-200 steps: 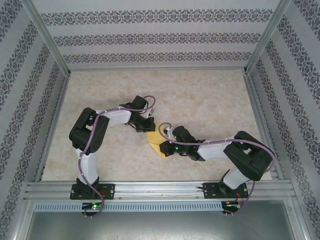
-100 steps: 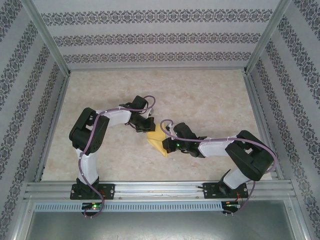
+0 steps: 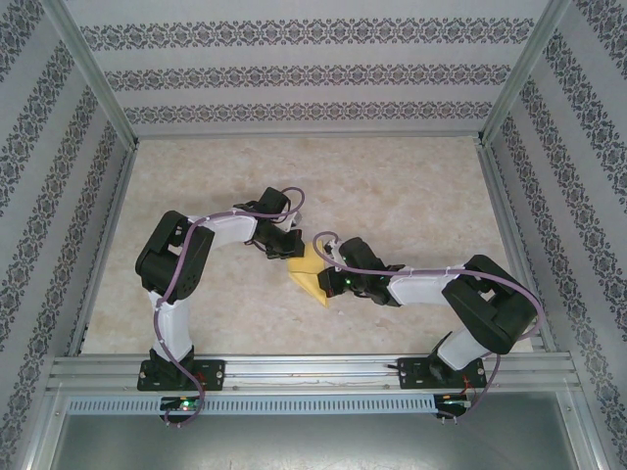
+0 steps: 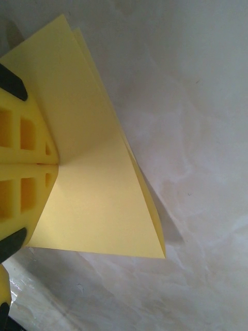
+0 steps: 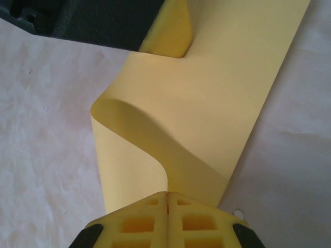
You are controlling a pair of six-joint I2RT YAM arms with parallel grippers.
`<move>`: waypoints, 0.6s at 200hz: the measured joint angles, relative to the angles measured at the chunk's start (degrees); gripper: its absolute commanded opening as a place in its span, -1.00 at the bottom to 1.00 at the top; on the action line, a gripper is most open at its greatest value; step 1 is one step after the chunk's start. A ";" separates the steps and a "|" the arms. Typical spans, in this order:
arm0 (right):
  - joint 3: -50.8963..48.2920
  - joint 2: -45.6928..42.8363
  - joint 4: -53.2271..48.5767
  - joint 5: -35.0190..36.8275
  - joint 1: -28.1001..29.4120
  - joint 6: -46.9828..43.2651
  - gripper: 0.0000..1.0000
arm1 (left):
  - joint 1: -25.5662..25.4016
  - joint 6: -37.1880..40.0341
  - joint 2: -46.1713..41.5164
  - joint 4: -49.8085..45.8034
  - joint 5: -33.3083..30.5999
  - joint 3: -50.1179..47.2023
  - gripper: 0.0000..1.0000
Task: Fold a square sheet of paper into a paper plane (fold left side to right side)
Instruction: Third fold the triangle at the center of the table.
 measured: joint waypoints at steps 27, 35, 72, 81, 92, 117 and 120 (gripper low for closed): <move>0.17 0.15 -0.04 0.37 0.00 -0.11 -1.00 | 0.00 0.00 0.00 0.00 0.00 0.00 -0.90; 0.26 0.33 -0.07 0.39 0.00 -0.11 -1.00 | 0.00 0.00 0.00 0.00 0.00 0.00 -0.90; 0.79 1.01 -0.50 0.42 0.00 -0.15 -1.00 | 0.00 0.00 0.00 0.00 0.00 0.00 -0.90; 0.79 1.07 -0.66 0.42 0.00 -0.17 -1.00 | 0.00 0.00 0.00 0.00 0.00 0.00 -0.90; 0.79 1.07 -0.90 0.42 0.00 -0.26 -1.00 | 0.00 0.00 0.00 0.00 0.00 0.00 -0.90; 0.87 1.29 -1.05 0.44 0.00 -0.28 -1.00 | 0.00 0.00 0.00 0.00 0.00 0.00 -0.90; 0.90 1.38 -1.09 0.48 0.00 -0.28 -1.00 | 0.00 0.00 0.00 0.00 0.00 0.00 -0.90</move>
